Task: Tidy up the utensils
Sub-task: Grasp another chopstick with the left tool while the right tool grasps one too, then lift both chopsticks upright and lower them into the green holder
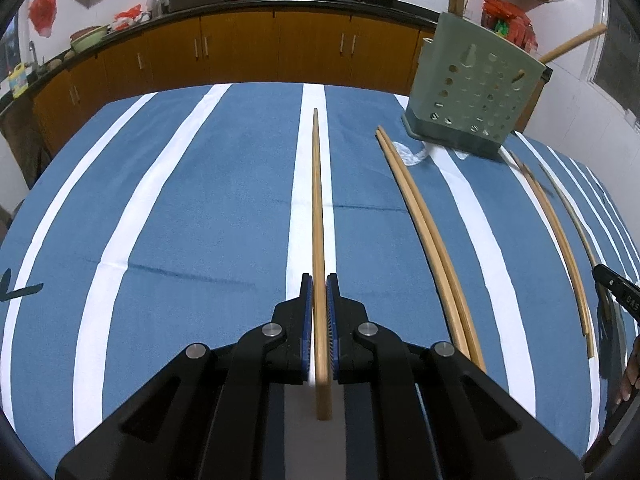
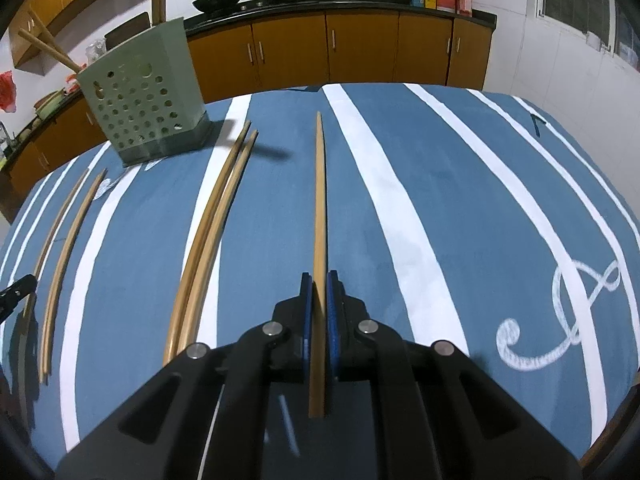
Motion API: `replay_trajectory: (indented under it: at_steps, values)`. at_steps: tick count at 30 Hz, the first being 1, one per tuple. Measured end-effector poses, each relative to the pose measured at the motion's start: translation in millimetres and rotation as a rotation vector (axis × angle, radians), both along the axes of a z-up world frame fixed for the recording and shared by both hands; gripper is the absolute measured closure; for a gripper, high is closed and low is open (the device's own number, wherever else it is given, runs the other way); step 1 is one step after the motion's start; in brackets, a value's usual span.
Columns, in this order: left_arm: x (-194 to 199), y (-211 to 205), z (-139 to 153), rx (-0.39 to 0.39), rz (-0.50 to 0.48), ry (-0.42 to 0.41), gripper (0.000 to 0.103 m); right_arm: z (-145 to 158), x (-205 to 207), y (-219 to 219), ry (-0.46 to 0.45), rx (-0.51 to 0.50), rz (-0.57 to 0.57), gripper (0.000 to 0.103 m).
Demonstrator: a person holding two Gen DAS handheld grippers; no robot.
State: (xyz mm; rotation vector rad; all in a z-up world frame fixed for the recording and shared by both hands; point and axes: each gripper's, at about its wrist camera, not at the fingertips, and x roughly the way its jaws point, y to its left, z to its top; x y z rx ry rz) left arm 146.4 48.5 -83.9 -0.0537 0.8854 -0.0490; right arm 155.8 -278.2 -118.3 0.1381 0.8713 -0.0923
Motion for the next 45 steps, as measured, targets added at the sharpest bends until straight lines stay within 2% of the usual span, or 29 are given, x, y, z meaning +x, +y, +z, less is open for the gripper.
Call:
replay_trajectory:
  at_steps: [3,6,16,22,26,33,36,40,45]
  values:
    - [-0.1,-0.1,0.8,0.007,-0.007,0.003,0.096,4.4,-2.1,-1.7,0.007,0.011,-0.003,0.095]
    - [-4.2,3.2,11.2,-0.003,-0.006,-0.016,0.096,24.5,-7.9,-6.9,-0.049,0.015,-0.016,0.095]
    - [-11.9,23.1,105.9,-0.060,0.016,-0.255,0.096,113.9,-19.8,-16.6,-0.304,-0.015,-0.035,0.095]
    - [0.9,30.2,138.3,-0.105,0.015,-0.314,0.096,148.3,-14.4,-18.8,-0.403,-0.003,-0.033,0.095]
    - [4.9,25.2,160.8,-0.102,-0.004,-0.354,0.096,181.6,-14.9,-17.5,-0.469,0.039,0.012,0.095]
    - [7.6,-0.2,201.2,-0.102,-0.084,-0.440,0.096,253.1,-16.8,-5.2,-0.617,0.175,0.154,0.095]
    - [10.3,-18.1,220.4,-0.121,-0.123,-0.484,0.096,273.6,-11.3,7.8,-0.676,0.182,0.183,0.095]
    - [20.8,-39.9,246.6,-0.150,-0.142,-0.565,0.096,287.0,7.0,29.0,-0.732,0.134,0.186,0.095]
    - [49.9,-54.3,257.4,-0.190,-0.112,-0.637,0.096,274.9,44.2,42.6,-0.724,0.083,0.161,0.095]
